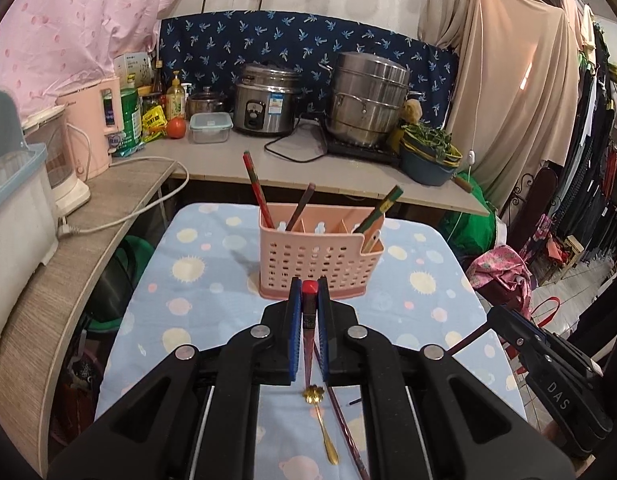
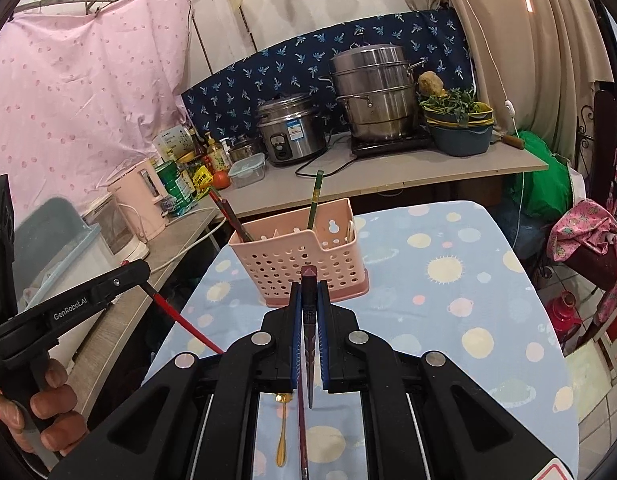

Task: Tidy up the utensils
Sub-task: 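Lift both chopsticks, lower them into the pink holder and open both tools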

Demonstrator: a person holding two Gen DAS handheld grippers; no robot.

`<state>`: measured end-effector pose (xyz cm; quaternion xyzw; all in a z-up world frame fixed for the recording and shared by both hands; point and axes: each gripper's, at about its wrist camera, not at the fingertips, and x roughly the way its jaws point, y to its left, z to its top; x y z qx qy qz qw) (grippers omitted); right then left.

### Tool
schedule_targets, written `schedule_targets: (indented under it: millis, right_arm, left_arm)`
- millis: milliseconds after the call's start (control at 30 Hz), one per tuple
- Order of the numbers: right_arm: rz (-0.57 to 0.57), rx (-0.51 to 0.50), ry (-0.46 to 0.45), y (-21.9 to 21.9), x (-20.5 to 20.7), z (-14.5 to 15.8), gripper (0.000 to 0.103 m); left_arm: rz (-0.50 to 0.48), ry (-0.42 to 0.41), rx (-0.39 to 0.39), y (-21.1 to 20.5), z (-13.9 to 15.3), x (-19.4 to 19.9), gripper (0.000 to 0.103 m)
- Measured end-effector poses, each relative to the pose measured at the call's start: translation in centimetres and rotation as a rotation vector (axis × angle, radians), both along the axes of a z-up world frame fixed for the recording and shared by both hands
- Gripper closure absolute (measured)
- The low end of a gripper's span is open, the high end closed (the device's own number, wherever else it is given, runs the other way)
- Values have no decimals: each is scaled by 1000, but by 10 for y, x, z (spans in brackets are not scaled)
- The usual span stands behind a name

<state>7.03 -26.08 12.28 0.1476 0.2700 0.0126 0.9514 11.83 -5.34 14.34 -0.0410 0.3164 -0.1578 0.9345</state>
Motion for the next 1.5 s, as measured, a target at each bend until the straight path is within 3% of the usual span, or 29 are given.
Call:
schedule_targets:
  millis: [333, 800, 1200, 1500]
  right_arm:
    - [-16, 29, -95, -10, 35, 41, 96]
    - [-60, 40, -251, -13, 98, 107, 96]
    - [-71, 15, -179, -8, 152, 83, 96]
    - [-68, 7, -137, -8, 164, 63, 96]
  left_arm:
    - [18, -90, -23, -4, 45, 34, 96]
    - [51, -277, -76, -19, 129, 78, 96]
    - [88, -279, -48, -21, 124, 138, 96]
    - [88, -304, -61, -15, 133, 141, 96]
